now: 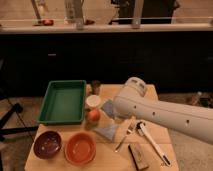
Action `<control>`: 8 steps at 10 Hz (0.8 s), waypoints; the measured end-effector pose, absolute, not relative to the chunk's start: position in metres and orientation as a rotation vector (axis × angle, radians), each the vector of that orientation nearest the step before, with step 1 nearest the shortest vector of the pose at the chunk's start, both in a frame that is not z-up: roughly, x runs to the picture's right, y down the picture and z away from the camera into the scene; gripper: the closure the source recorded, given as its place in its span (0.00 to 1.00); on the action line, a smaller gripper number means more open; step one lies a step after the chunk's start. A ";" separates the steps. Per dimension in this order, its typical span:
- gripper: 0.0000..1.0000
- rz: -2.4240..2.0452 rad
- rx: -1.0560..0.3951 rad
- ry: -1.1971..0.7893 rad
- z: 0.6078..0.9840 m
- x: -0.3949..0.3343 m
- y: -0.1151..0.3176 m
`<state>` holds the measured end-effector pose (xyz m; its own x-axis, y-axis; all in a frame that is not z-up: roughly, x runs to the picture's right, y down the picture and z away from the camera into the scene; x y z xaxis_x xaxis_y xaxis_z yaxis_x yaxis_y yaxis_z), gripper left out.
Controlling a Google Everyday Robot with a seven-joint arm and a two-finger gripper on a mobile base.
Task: Place sponge in paper cup
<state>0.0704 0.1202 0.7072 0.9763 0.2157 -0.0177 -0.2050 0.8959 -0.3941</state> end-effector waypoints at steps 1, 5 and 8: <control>1.00 0.180 -0.390 -0.024 0.712 0.069 0.108; 1.00 -0.079 -0.324 -0.030 0.739 0.065 0.049; 1.00 -0.223 -0.298 -0.055 0.749 0.056 0.040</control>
<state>0.0559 0.0399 0.7487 0.9740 -0.2094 0.0868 0.2257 0.9315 -0.2853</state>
